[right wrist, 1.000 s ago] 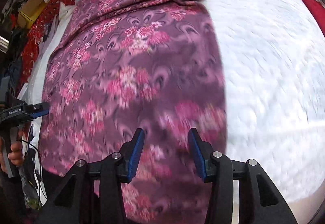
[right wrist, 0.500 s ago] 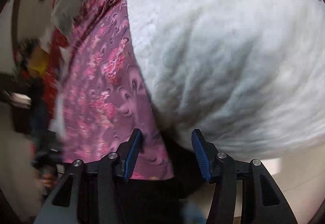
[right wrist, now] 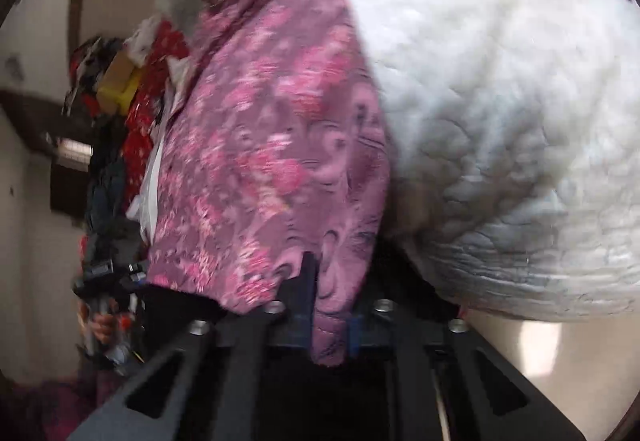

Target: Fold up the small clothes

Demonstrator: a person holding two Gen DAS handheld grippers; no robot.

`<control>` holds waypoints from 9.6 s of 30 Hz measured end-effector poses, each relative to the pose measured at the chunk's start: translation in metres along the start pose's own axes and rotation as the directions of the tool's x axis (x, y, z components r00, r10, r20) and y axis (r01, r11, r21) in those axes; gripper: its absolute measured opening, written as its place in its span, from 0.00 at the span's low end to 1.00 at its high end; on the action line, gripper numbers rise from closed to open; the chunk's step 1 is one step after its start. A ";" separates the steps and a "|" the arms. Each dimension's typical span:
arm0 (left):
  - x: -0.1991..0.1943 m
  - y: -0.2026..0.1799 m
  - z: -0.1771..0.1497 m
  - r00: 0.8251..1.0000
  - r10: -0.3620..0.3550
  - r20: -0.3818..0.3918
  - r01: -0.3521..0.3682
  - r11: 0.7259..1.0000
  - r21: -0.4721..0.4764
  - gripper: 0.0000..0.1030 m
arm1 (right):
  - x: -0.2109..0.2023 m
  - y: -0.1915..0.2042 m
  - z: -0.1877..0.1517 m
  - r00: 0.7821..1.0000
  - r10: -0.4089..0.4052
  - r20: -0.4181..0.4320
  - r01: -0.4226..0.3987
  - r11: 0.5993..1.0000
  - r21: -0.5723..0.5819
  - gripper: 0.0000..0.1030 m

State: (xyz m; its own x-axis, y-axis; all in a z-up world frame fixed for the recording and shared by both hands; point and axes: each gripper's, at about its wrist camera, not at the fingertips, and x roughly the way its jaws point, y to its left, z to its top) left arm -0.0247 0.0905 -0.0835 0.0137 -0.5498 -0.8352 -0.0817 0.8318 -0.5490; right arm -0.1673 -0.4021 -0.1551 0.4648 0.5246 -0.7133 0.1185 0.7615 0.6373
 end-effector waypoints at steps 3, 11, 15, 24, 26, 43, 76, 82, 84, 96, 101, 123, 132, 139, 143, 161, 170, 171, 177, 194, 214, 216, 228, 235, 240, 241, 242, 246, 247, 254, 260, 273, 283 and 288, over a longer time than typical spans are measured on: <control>-0.009 -0.010 0.003 0.993 -0.119 0.008 0.119 0.993 -0.005 0.05 | -0.009 0.019 0.000 1.000 0.018 0.011 -0.017 0.997 -0.071 0.07; -0.039 -0.046 0.036 0.941 -0.322 0.103 0.319 0.947 0.041 0.05 | -0.033 0.045 0.027 0.964 0.229 0.135 -0.227 0.973 -0.027 0.07; -0.047 -0.053 0.066 0.914 -0.374 0.161 0.373 0.927 0.035 0.05 | -0.038 0.058 0.052 0.938 0.282 0.201 -0.285 0.958 -0.012 0.07; -0.054 -0.055 0.151 0.878 -0.381 0.291 0.394 0.919 0.014 0.05 | -0.046 0.063 0.134 0.891 0.320 0.323 -0.346 0.938 0.028 0.07; -0.055 -0.054 0.170 0.872 -0.375 0.316 0.394 0.919 0.004 0.06 | -0.042 0.064 0.156 0.891 0.301 0.340 -0.332 0.943 0.034 0.07; -0.003 -0.089 0.367 0.862 -0.333 0.382 0.373 0.927 -0.036 0.06 | 0.047 0.019 0.339 0.872 0.198 0.448 -0.342 0.901 0.267 0.07; 0.066 -0.124 0.348 0.913 -0.112 0.392 0.136 0.990 -0.032 0.52 | 0.078 0.039 0.394 0.852 -0.300 0.428 0.225 0.950 0.218 0.04; 0.055 -0.142 0.322 0.900 -0.095 0.426 0.096 0.995 0.017 0.52 | 0.070 0.040 0.372 0.859 -0.272 0.434 0.169 0.951 0.260 0.13; 0.054 -0.145 0.299 0.886 -0.170 0.431 0.165 0.985 0.051 0.56 | 0.060 0.052 0.354 0.869 -0.204 0.451 0.120 0.970 0.210 0.20; 0.076 -0.170 0.280 0.914 -0.049 0.403 -0.017 0.987 0.158 0.62 | 0.046 0.069 0.274 0.840 -0.363 0.403 0.347 0.931 0.115 0.57; 0.058 -0.176 0.271 0.893 -0.014 0.449 -0.085 0.976 0.201 0.62 | 0.064 0.043 0.260 0.894 -0.350 0.278 0.316 0.935 0.159 0.17; 0.089 -0.184 0.275 0.811 0.302 0.501 -0.450 0.869 0.206 0.67 | 0.124 0.127 0.295 0.849 -0.382 0.366 0.425 0.904 -0.043 0.37; 0.082 -0.182 0.270 0.799 0.294 0.525 -0.446 0.875 0.189 0.69 | 0.140 0.123 0.314 0.853 -0.407 0.329 0.443 0.896 -0.040 0.41; 0.059 -0.166 0.275 0.727 0.310 0.613 -0.435 0.898 0.061 0.69 | 0.100 0.054 0.362 0.822 -0.452 0.347 0.394 0.891 0.227 0.47; 0.059 -0.163 0.279 0.716 0.320 0.620 -0.434 0.900 0.036 0.69 | 0.112 0.043 0.393 0.855 -0.409 0.319 0.358 0.910 0.208 0.44; 0.060 -0.168 0.271 0.739 0.344 0.579 -0.465 0.883 0.069 0.69 | 0.092 0.079 0.359 0.847 -0.371 0.379 0.408 0.913 -0.017 0.41; 0.045 -0.168 0.262 0.790 0.385 0.477 -0.527 0.824 0.209 0.69 | 0.082 0.085 0.289 0.870 -0.372 0.325 0.392 0.920 0.002 0.40; 0.041 -0.165 0.257 0.790 0.390 0.473 -0.531 0.821 0.210 0.69 | 0.078 0.088 0.281 0.866 -0.378 0.328 0.405 0.914 -0.015 0.40; 0.069 -0.130 0.244 0.802 0.479 0.358 -0.574 0.785 0.235 0.70 | 0.095 0.057 0.236 0.839 -0.490 0.237 0.506 0.862 -0.012 0.40; 0.062 -0.124 0.222 0.827 0.455 0.329 -0.549 0.777 0.308 0.70 | 0.099 0.139 0.202 0.775 -0.506 0.378 0.579 0.808 -0.108 0.62; 0.012 -0.100 0.283 0.880 0.341 0.332 -0.431 0.866 0.253 0.72 | 0.216 0.262 0.179 0.863 -0.405 0.301 0.505 0.715 -0.484 0.66; 0.003 -0.088 0.297 0.889 0.330 0.318 -0.409 0.884 0.227 0.72 | 0.238 0.280 0.169 0.872 -0.395 0.290 0.489 0.668 -0.562 0.66; 0.005 -0.052 0.359 0.959 0.223 0.177 -0.253 0.952 0.171 0.72 | 0.338 0.356 0.134 0.790 -0.379 0.482 0.600 0.315 -0.736 0.70; 0.015 -0.056 0.386 0.991 0.084 0.101 -0.100 0.981 0.167 0.72 | 0.352 0.362 0.141 0.683 -0.358 0.637 0.717 0.163 -0.678 0.22; 0.024 -0.074 0.384 0.999 -0.010 0.052 0.002 0.989 0.151 0.72 | 0.337 0.363 0.153 0.697 -0.319 0.642 0.712 0.203 -0.672 0.13; 0.027 -0.078 0.383 0.999 -0.020 0.043 0.013 0.989 0.149 0.72 | 0.329 0.364 0.155 0.699 -0.299 0.650 0.713 0.223 -0.665 0.12; 0.031 -0.082 0.385 0.999 -0.030 0.030 0.025 0.989 0.147 0.72 | 0.321 0.365 0.154 0.699 -0.284 0.656 0.714 0.240 -0.657 0.12; 0.046 -0.097 0.386 0.998 -0.057 -0.002 0.057 0.989 0.138 0.71 | 0.296 0.369 0.159 0.706 -0.232 0.669 0.707 0.302 -0.640 0.11; 0.047 -0.102 0.385 0.997 -0.071 0.003 0.070 0.987 0.145 0.70 | 0.293 0.369 0.159 0.707 -0.227 0.669 0.704 0.308 -0.640 0.11; 0.034 -0.136 0.376 0.997 -0.034 0.067 0.018 0.972 0.234 0.10 | 0.278 0.366 0.154 0.728 -0.203 0.655 0.678 0.362 -0.640 0.10; 0.012 -0.166 0.359 0.992 -0.052 0.118 0.018 0.963 0.267 0.09 | 0.252 0.359 0.155 0.743 -0.174 0.646 0.639 0.469 -0.609 0.10; 0.013 -0.263 0.320 0.988 -0.071 0.140 0.014 0.928 0.371 0.09 | 0.162 0.315 0.163 0.744 -0.123 0.656 0.510 0.740 -0.440 0.09; 0.046 -0.318 0.297 0.992 -0.054 0.117 0.002 0.914 0.406 0.09 | 0.108 0.251 0.171 0.749 -0.109 0.653 0.383 0.876 -0.293 0.07; 0.076 -0.347 0.282 0.995 -0.040 0.088 -0.002 0.903 0.429 0.09 | 0.091 0.222 0.171 0.748 -0.114 0.654 0.343 0.910 -0.233 0.06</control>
State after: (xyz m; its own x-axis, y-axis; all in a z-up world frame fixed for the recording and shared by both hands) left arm 0.2853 -0.2179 0.0343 0.1041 -0.5737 -0.8124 0.3539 0.7848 -0.5088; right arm 0.0515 -0.2504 -0.0280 0.9077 0.0565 -0.4159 0.0627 0.9615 0.2676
